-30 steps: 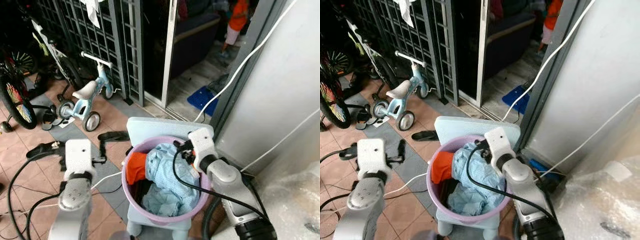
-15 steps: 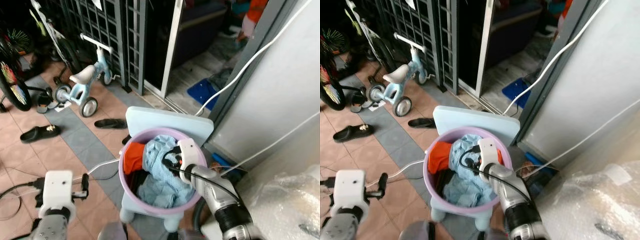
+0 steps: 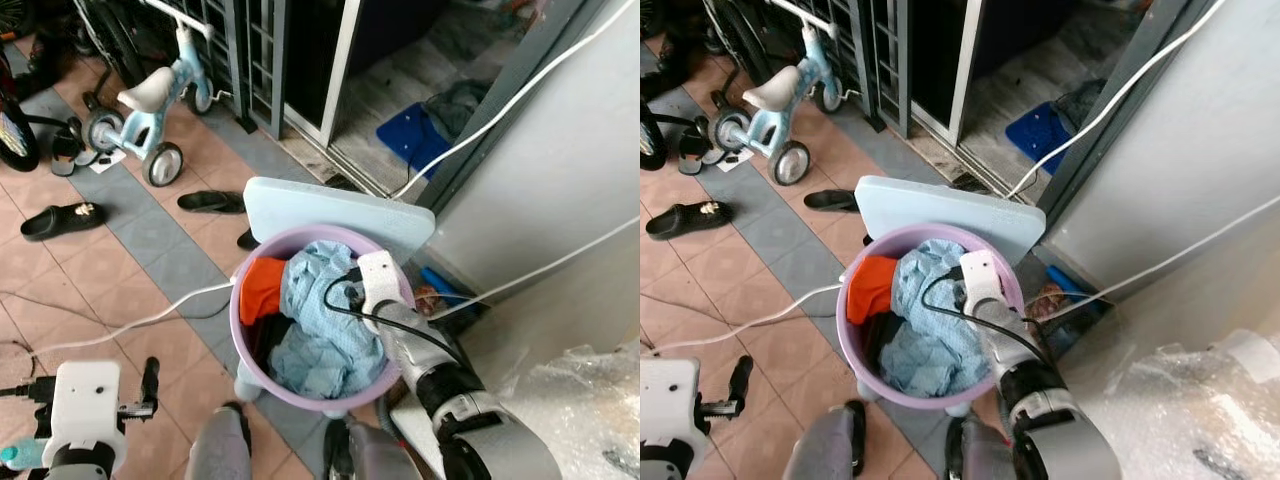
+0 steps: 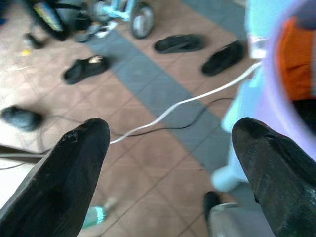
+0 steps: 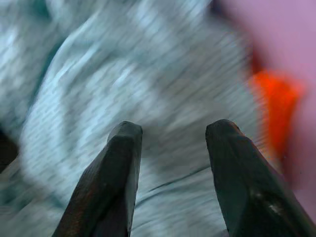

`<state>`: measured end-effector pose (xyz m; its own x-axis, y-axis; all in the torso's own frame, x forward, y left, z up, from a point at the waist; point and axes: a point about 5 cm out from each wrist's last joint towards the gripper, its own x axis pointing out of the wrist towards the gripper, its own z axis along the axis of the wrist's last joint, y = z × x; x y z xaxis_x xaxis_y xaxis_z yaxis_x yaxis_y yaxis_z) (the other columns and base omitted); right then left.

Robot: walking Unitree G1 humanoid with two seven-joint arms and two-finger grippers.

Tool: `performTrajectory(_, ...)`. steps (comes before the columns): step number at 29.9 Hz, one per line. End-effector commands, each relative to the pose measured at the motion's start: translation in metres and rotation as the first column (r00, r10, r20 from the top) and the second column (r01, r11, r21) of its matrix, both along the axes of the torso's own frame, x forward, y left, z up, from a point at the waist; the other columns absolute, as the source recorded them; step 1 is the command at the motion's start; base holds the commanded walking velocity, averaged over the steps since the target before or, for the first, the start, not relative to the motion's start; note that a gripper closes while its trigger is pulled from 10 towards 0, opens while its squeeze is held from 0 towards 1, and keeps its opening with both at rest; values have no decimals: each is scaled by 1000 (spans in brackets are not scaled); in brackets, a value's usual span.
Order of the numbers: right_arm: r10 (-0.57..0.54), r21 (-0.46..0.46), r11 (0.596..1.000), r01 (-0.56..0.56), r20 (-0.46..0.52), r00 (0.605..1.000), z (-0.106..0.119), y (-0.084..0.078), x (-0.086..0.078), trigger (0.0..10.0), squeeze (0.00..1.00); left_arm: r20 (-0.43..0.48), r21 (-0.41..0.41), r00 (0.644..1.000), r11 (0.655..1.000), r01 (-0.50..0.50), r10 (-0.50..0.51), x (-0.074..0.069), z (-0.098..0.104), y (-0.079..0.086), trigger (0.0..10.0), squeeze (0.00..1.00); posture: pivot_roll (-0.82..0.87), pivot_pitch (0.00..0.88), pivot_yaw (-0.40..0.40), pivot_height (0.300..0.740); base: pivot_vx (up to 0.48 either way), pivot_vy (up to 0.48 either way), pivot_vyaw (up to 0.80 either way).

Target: Clothes washing

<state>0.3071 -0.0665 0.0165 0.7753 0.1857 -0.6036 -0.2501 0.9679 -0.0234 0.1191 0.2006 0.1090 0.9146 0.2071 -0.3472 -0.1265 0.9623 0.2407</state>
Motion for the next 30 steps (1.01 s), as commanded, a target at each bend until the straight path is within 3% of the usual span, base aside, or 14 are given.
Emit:
performTrajectory(1, -2, 4, 1000, 2, -50, 999, -8, 2, -7, 0, 0, -27, 3, 1000, 1000, -13, 13, -5, -1, -2, 10000, 0, 192, 320, -138, 740, 0, 0, 0)
performTrajectory(4, 54, 32, 998, -51, -87, 995, -14, 18, -15, 0, 0, -22, -7, 999, 999, -38, 38, -6, -1, -4, 10000, 0, 190, 320, -162, 740, 0, 0, 0)
performTrajectory(13, 68, 35, 997, -65, -91, 994, -15, 20, -17, 0, 0, -22, -10, 999, 999, -43, 43, -7, -1, -4, 10000, 0, 189, 319, -167, 740, 0, 0, 0)
performTrajectory(18, 63, 19, 998, -61, -121, 991, -25, 14, -23, 0, 0, -10, -34, 999, 998, -54, 54, -2, -4, -9, 10000, 0, 169, 308, -186, 740, 0, 0, 0)
performTrajectory(30, 67, 33, 997, -64, -104, 992, -22, 18, -21, 0, 0, 1, -47, 998, 997, -60, 60, 3, -5, -14, 10000, 0, 158, 310, -204, 740, 0, 0, 0)
